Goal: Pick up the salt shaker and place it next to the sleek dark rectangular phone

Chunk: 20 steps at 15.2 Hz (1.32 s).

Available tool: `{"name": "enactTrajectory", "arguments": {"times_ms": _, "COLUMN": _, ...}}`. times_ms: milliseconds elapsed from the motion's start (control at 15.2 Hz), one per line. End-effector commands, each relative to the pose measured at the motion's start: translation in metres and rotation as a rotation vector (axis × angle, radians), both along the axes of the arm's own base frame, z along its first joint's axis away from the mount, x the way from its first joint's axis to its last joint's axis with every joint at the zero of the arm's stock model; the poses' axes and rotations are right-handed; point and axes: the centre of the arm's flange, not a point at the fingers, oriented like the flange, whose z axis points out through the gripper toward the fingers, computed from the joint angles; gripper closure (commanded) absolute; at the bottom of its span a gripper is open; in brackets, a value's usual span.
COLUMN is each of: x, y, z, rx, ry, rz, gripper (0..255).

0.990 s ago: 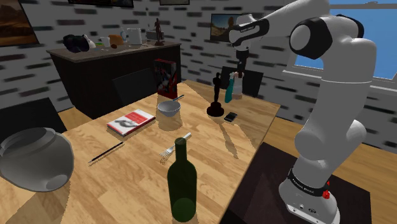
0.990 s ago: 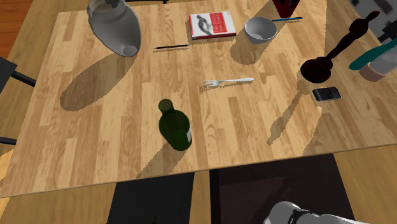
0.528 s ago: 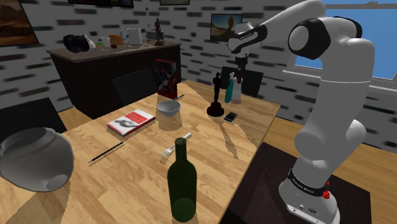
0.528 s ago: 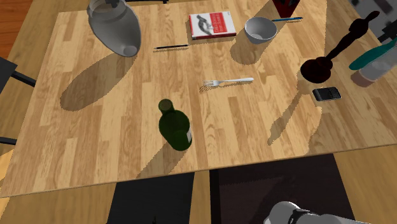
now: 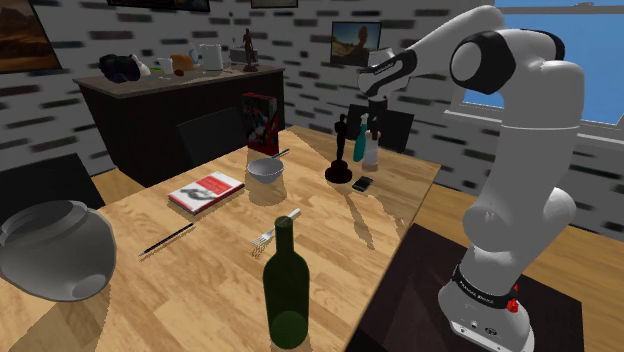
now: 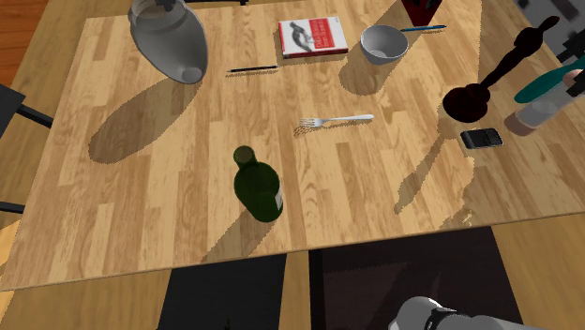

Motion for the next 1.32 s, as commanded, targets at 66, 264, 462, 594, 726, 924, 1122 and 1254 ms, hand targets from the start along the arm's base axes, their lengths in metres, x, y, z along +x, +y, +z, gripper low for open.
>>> {"name": "enactTrajectory", "arguments": {"times_ms": 66, "x": 0.001, "y": 0.000, "z": -0.016, "rx": 0.000, "ry": -0.001, "rz": 0.000, "gripper": 255}}
{"name": "enactTrajectory", "arguments": {"times_ms": 264, "x": 0.001, "y": 0.000, "z": -0.020, "rx": 0.000, "ry": -0.001, "rz": 0.000, "gripper": 255}}
{"name": "enactTrajectory", "arguments": {"times_ms": 462, "x": 0.001, "y": 0.000, "z": -0.020, "rx": 0.000, "ry": -0.001, "rz": 0.000, "gripper": 255}}
{"name": "enactTrajectory", "arguments": {"times_ms": 594, "x": 0.001, "y": 0.000, "z": -0.020, "rx": 0.000, "ry": -0.001, "rz": 0.000, "gripper": 255}}
{"name": "enactTrajectory", "arguments": {"times_ms": 726, "x": 0.001, "y": 0.000, "z": -0.020, "rx": 0.000, "ry": -0.001, "rz": 0.000, "gripper": 0}}
{"name": "enactTrajectory", "arguments": {"times_ms": 924, "x": 0.001, "y": 0.000, "z": -0.020, "rx": 0.000, "ry": -0.001, "rz": 0.000, "gripper": 0}}
{"name": "enactTrajectory", "arguments": {"times_ms": 1122, "x": 0.002, "y": 0.004, "z": 0.006, "rx": 0.000, "ry": -0.001, "rz": 0.000, "gripper": 0}}
{"name": "enactTrajectory", "arguments": {"times_ms": 1254, "x": 0.003, "y": 0.008, "z": 0.030, "rx": 0.000, "ry": -0.001, "rz": 0.000, "gripper": 0}}
